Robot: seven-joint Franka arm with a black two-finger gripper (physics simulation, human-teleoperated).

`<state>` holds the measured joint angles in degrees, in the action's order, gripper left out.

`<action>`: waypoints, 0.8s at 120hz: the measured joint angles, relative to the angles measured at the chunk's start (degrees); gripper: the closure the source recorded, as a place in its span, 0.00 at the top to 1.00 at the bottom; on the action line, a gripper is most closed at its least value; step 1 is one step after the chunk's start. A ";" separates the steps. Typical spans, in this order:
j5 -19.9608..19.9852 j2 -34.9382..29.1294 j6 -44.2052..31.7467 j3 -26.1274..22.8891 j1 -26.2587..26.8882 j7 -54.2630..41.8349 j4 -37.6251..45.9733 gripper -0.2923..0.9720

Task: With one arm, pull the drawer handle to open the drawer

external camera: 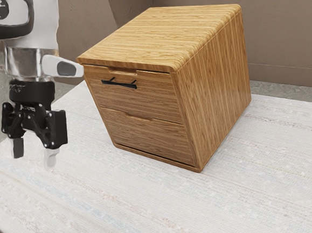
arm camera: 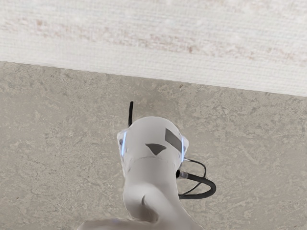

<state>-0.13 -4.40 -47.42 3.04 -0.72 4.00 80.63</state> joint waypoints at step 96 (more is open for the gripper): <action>-4.59 -12.00 -54.64 2.33 -0.95 53.26 20.95 0.77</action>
<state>-4.72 -16.40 -102.05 5.37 -1.67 57.26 101.58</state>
